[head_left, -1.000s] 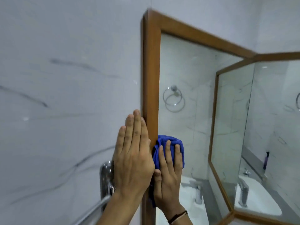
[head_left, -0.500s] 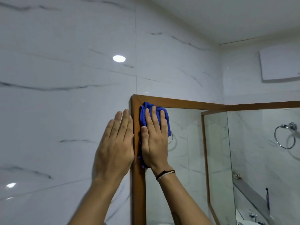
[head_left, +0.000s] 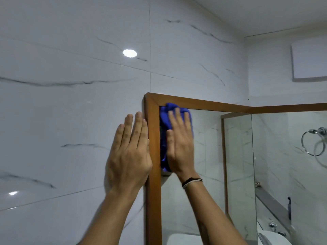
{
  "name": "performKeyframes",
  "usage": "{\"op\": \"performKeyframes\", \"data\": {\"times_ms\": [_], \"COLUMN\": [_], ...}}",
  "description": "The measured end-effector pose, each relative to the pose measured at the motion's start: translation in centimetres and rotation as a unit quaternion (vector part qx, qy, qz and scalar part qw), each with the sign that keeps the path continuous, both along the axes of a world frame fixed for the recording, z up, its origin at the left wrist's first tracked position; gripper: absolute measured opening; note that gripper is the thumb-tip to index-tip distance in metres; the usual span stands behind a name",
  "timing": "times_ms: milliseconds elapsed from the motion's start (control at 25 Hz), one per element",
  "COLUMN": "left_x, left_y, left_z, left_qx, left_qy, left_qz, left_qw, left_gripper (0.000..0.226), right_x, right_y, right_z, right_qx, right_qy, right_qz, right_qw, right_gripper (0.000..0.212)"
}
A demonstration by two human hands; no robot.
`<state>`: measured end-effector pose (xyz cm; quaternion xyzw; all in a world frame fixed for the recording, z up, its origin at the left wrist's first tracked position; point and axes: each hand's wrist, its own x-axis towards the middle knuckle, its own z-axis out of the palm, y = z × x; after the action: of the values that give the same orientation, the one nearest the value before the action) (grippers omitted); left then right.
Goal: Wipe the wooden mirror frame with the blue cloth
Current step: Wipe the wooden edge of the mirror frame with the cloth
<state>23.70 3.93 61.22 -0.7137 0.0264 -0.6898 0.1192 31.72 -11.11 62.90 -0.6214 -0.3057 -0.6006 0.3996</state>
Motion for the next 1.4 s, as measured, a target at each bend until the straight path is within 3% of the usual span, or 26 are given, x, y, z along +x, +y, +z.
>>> {"op": "performKeyframes", "data": {"times_ms": [120,160,240,320,360,480,520,680,880,1400], "left_x": [-0.2,-0.2,-0.1,-0.2,-0.4,-0.8,-0.7,-0.7,-0.9,-1.1], "left_y": [0.0,0.0,-0.2,-0.2,-0.1,-0.1,-0.1,-0.6,-0.6,-1.8], "left_z": [-0.3,-0.3,-0.2,0.1,0.0,-0.5,-0.7,-1.2,-2.4,-12.4], "left_qx": [-0.002,-0.004,0.001,0.003,-0.003,-0.005,-0.003,-0.007,-0.012,-0.055], "left_qy": [0.01,0.01,0.003,-0.006,-0.003,0.02,0.024,0.018,0.029,0.037], "left_qz": [-0.011,-0.012,-0.017,-0.012,-0.01,-0.007,-0.003,0.003,0.008,-0.037], "left_qw": [1.0,1.0,1.0,1.0,1.0,1.0,1.0,1.0,0.999,0.997], "left_gripper": [0.067,0.066,0.064,0.061,0.061,0.061,0.061,0.061,0.061,0.058], "right_x": [-0.1,-1.0,-2.0,-1.5,-0.8,-1.2,-1.5,-1.7,-1.6,-2.1], "right_y": [-0.8,0.5,2.7,1.9,0.9,0.6,1.4,2.8,2.5,2.7], "right_z": [1.0,1.3,0.6,0.2,0.3,0.8,0.9,-0.6,-4.2,-25.1], "right_qx": [0.185,0.179,0.066,-0.027,-0.022,0.108,0.114,0.015,0.009,-0.007], "right_qy": [0.169,0.162,0.047,-0.024,-0.015,0.104,0.1,0.0,0.013,0.06], "right_qz": [0.059,0.06,0.051,0.049,0.049,0.101,0.104,0.08,0.071,0.058], "right_qw": [0.966,0.968,0.995,0.998,0.998,0.983,0.983,0.997,0.997,0.997], "right_gripper": [0.054,0.055,0.059,0.06,0.059,0.06,0.061,0.06,0.059,0.056]}}
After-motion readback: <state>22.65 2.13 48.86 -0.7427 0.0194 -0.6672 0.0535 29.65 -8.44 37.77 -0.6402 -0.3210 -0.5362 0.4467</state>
